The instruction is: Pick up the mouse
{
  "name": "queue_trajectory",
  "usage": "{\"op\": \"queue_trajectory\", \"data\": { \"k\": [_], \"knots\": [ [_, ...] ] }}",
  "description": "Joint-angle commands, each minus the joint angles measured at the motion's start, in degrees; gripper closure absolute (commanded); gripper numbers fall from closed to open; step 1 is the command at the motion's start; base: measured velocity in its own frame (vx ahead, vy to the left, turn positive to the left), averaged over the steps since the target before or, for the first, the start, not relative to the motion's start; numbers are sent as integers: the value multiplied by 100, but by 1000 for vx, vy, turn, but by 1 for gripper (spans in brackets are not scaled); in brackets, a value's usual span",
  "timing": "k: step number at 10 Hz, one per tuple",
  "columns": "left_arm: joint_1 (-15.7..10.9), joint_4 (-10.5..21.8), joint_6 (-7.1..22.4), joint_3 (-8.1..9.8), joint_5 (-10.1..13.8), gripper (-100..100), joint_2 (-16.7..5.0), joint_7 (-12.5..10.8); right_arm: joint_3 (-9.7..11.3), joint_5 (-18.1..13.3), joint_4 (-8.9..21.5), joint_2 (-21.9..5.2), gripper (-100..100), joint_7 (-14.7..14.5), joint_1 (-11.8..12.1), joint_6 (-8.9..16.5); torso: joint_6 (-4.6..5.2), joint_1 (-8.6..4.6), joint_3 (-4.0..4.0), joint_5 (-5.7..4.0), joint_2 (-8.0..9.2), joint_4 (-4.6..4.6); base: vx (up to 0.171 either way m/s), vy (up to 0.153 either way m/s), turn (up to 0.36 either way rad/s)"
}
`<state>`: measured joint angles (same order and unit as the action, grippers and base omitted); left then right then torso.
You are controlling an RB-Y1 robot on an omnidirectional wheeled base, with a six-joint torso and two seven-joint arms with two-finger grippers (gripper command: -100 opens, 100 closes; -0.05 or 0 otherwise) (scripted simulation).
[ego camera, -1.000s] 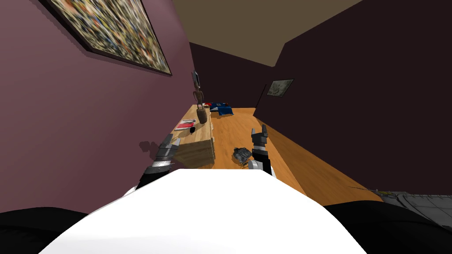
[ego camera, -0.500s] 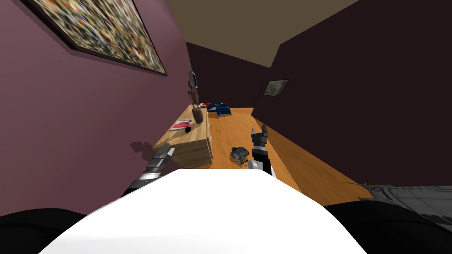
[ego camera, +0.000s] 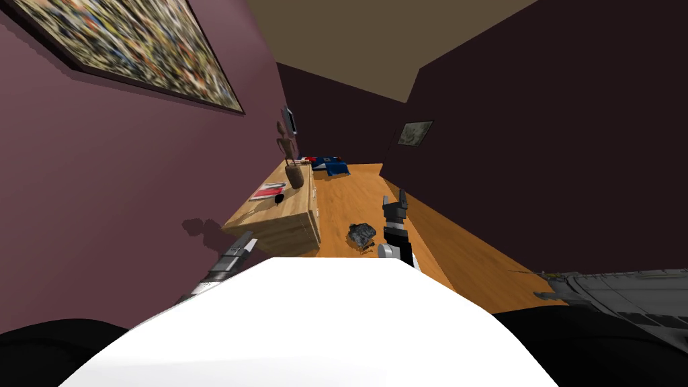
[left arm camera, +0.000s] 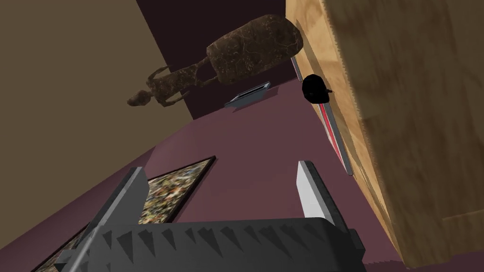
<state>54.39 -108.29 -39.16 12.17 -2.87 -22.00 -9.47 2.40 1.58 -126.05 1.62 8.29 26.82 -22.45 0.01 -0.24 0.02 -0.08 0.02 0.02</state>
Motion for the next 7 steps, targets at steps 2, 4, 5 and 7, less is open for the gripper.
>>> {"op": "queue_trajectory", "data": {
  "k": [2, 4, 5, 7],
  "knots": [
    [297, 271, -98, 130, -86, -100, -191, -95, 0, 0, 0, 0, 0, 0, 0, 0, 1, -5, -3, 0, -6, -1, 22, -83, -71],
    [508, 553, -195, 241, -162, -100, -373, -176, 0, 0, 0, 0, 0, 0, 0, 0, 2, -6, -3, -1, -6, -1, 17, -76, -74],
    [711, 781, -285, 349, -240, -100, -559, -260, 0, 0, 0, 0, 0, 0, 0, 0, 0, 3, -3, 1, -6, -1, 33, -66, -102],
    [904, 1060, -368, 454, -318, -100, -751, -347, 0, 0, 0, 0, 0, 0, 0, 0, 1, 7, -6, 2, -10, -2, 28, -53, -90]
  ]
}}
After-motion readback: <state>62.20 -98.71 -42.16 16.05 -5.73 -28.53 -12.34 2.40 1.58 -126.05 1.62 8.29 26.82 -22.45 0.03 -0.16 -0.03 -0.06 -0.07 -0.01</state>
